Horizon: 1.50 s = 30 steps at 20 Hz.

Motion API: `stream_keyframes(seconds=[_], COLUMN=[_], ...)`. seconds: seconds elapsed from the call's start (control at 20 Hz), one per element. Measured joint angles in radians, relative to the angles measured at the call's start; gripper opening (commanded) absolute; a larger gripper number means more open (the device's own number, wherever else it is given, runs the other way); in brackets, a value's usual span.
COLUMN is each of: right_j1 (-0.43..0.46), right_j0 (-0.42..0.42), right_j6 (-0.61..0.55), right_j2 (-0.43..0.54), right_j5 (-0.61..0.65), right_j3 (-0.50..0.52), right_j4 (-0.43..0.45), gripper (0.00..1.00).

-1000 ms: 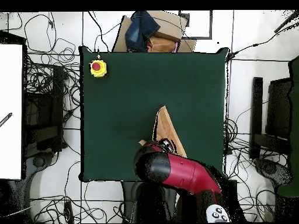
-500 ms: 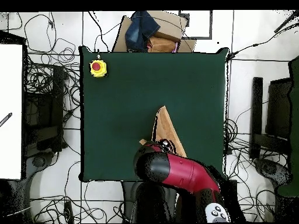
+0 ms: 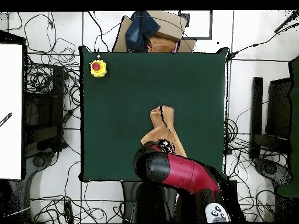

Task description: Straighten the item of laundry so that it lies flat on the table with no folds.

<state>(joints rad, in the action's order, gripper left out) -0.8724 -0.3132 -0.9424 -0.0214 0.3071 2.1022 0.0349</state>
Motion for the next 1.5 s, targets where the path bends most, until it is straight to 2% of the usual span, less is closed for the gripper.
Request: stream_keyframes(seconds=[0.85, 1.15, 1.5], right_j1=[0.003, 0.070, 0.138], right_j0=[-0.001, -0.006, -0.006], right_j6=[0.000, 0.000, 0.000], right_j2=[0.000, 0.000, 0.000], right_j5=[-0.005, -0.077, -0.108], right_j3=[-0.001, -0.014, -0.025], right_j4=[0.000, 0.000, 0.000], gripper=[1.00, 1.00, 1.00])
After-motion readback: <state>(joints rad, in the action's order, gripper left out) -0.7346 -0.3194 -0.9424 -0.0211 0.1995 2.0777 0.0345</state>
